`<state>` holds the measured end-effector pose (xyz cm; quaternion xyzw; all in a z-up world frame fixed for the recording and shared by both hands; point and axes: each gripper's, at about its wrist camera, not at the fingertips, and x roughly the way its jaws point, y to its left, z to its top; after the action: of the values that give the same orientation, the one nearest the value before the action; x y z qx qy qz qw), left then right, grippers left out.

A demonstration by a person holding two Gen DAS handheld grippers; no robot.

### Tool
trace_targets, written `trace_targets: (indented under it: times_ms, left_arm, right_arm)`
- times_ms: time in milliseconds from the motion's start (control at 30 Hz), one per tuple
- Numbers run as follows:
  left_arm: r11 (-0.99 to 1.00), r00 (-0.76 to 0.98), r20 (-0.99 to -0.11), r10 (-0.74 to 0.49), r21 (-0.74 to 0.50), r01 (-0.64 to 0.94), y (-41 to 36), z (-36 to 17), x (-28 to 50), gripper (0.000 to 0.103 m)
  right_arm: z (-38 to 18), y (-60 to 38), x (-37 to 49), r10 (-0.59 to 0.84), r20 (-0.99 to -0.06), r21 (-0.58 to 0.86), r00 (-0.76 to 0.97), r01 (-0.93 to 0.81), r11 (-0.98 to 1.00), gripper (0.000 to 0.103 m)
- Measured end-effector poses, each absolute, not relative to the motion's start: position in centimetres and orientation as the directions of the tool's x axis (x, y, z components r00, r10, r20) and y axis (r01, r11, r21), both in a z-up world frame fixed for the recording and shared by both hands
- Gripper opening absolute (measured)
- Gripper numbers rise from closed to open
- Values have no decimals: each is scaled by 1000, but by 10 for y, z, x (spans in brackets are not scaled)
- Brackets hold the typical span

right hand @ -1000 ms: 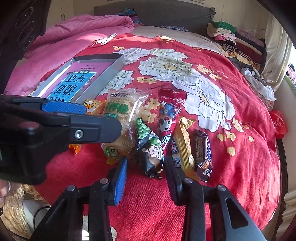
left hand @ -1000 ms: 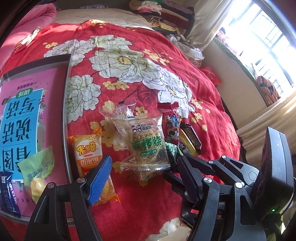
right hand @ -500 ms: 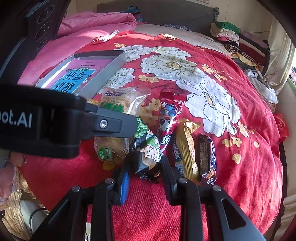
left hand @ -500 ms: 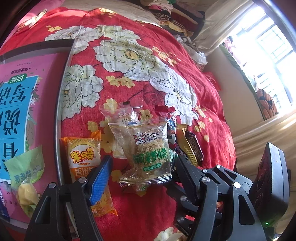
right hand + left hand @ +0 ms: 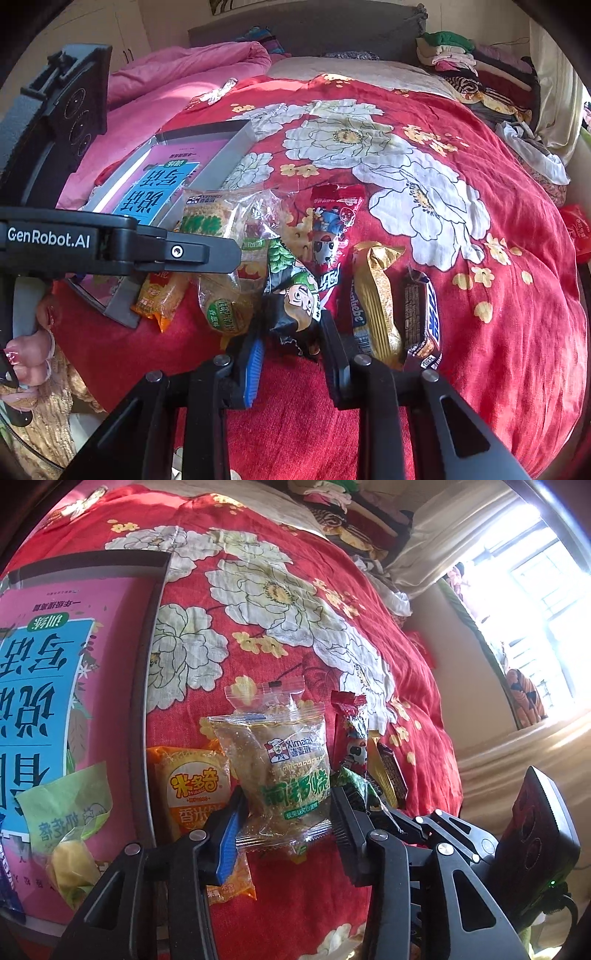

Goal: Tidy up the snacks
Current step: 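Grasp the clear bread bag with the left tool while the right tool grasps the dark green packet, then lift the clear bread bag with the left tool while the right tool lifts the dark green packet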

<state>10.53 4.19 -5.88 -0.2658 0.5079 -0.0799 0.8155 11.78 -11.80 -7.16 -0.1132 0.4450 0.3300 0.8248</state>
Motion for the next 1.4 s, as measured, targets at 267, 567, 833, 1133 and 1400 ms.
trace_targets:
  times_ms: [267, 567, 833, 1133, 1400]
  left_arm:
    - [849, 476, -781, -406, -514, -119, 46, -53, 95, 46]
    - [850, 492, -774, -398, -513, -120, 53, -48, 88, 46]
    - [855, 511, -770, -383, -505, -120, 58, -38, 81, 46]
    - [861, 520, -770, -369, -494, -121, 61, -30, 73, 46]
    - [865, 533, -771, -349, -484, -133, 68, -23, 66, 46]
  right_arm:
    - [-68, -117, 111, 469, -798, 122, 379, -660, 741, 29]
    - [-80, -110, 119, 431, -826, 107, 363, -650, 753, 30]
    - [-71, -124, 122, 473, -794, 165, 381, -614, 772, 28]
    - [-52, -140, 119, 532, -731, 228, 427, -583, 780, 28]
    - [-34, -135, 105, 573, -670, 210, 471, -621, 755, 28]
